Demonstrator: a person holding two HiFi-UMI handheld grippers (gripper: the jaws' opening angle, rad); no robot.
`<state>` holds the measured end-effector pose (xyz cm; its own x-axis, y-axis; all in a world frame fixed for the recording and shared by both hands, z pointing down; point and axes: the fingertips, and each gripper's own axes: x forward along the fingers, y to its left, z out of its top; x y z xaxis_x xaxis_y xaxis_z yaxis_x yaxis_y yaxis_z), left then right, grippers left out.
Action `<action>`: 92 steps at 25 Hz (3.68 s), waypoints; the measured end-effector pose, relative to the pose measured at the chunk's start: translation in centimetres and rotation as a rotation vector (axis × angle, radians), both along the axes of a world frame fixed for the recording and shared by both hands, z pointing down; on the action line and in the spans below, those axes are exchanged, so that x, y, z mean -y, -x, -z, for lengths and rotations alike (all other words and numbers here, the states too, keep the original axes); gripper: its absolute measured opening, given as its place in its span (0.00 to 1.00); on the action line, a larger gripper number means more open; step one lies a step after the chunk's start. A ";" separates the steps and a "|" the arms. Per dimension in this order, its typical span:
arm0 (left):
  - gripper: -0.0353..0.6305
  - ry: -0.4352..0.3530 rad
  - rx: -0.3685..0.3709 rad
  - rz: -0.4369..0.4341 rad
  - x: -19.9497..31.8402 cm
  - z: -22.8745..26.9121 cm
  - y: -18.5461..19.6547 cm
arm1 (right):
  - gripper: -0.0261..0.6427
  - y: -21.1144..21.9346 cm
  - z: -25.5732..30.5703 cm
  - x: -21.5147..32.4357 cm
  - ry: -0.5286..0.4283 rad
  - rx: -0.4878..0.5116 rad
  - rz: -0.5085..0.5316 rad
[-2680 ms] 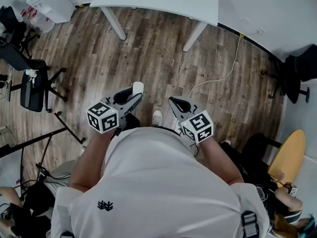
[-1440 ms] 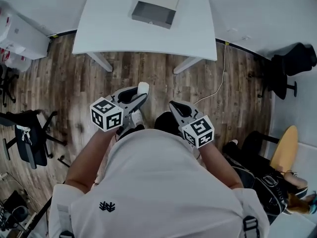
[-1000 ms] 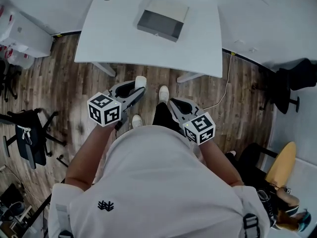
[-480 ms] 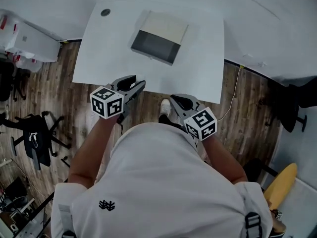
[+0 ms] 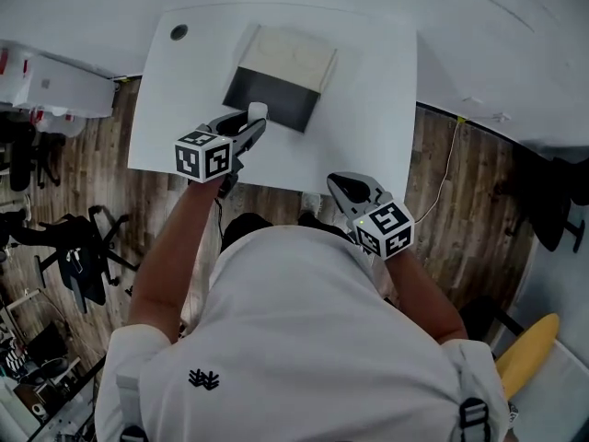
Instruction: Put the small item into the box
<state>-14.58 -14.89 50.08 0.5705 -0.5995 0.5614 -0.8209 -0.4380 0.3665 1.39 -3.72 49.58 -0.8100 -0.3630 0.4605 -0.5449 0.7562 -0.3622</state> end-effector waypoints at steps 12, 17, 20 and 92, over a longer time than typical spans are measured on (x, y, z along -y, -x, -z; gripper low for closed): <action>0.30 0.152 0.182 0.018 6.4 -7.5 1.8 | 0.05 -0.3 -0.1 1.6 0.035 0.038 -0.040; 0.30 0.226 0.230 0.029 7.4 -10.1 1.8 | 0.05 -1.6 -1.1 2.4 0.056 0.030 -0.064; 0.30 0.263 0.284 0.028 7.3 -11.1 2.1 | 0.05 -2.0 -0.9 2.9 0.058 0.030 -0.076; 0.06 -0.065 -0.126 -0.299 -7.6 3.6 3.0 | 0.05 6.7 2.1 -0.6 -0.056 -0.053 -0.170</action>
